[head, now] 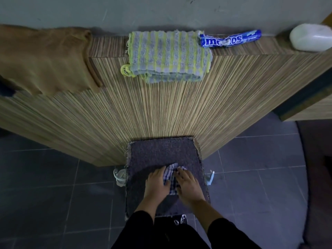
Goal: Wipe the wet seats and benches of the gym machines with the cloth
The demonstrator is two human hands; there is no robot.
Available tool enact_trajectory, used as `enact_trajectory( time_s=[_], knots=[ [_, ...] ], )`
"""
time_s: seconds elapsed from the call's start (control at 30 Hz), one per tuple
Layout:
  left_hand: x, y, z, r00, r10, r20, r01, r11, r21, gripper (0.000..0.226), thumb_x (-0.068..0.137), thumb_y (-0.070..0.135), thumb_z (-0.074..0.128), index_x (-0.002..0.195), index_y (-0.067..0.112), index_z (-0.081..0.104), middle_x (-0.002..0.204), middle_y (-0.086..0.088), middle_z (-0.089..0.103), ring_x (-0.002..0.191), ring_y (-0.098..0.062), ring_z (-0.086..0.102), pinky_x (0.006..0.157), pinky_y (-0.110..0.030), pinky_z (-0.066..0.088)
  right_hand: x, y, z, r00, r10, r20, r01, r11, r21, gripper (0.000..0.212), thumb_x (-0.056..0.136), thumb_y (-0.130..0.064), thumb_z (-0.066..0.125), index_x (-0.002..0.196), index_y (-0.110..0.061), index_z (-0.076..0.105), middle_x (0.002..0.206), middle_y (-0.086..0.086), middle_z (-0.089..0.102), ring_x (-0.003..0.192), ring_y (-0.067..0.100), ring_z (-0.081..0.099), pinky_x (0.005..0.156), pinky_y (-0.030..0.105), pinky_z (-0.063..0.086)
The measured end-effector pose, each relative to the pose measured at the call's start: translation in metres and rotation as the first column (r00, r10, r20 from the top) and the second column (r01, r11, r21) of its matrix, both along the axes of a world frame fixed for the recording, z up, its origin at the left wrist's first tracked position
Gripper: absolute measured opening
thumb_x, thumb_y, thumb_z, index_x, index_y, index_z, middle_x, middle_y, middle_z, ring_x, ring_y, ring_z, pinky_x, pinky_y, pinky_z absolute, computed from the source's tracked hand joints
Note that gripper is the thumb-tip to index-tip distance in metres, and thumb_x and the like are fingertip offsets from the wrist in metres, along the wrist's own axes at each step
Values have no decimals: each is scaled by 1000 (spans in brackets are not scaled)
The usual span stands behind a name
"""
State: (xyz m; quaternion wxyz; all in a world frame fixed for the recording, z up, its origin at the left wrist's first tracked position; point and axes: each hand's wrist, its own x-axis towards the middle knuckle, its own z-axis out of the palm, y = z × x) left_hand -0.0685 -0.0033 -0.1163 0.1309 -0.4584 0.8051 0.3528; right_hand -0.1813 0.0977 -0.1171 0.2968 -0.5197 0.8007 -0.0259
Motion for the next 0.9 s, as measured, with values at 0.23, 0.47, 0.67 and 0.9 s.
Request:
enact_trajectory(
  time_s=[0.23,0.47,0.67,0.9],
  knots=[
    [-11,-10,11,989,107,-104,-89,983,163,18,94,22,56,108,17,47,97,-5,54,78,-24,53,64,-32,39,1,2,-4,1000,5,-16,-5,1000,-16,57,95,-20,46,149,-20,27,157,-2,18,145,24,15,114,42,21],
    [12,-17,15,991,-136,17,132,917,-375,41,95,29,50,135,28,39,134,-3,36,117,-25,44,92,-38,39,6,2,-8,999,-7,-54,7,1000,-4,55,92,-22,48,145,-15,37,154,5,29,141,31,28,112,50,25],
    [15,-2,14,924,-341,175,373,905,-203,50,98,42,46,143,23,35,148,1,32,132,-23,37,101,-41,37,6,-2,2,998,26,-53,-22,997,68,56,96,-22,45,148,-15,28,157,3,18,143,29,20,114,47,23],
    [-5,-7,92,977,-198,83,214,929,-302,50,99,27,45,146,19,32,147,-1,39,129,-23,43,100,-38,41,1,-29,82,996,-14,-90,14,1000,3,52,97,-20,40,147,-13,26,148,7,31,135,26,34,106,39,33]
  ],
)
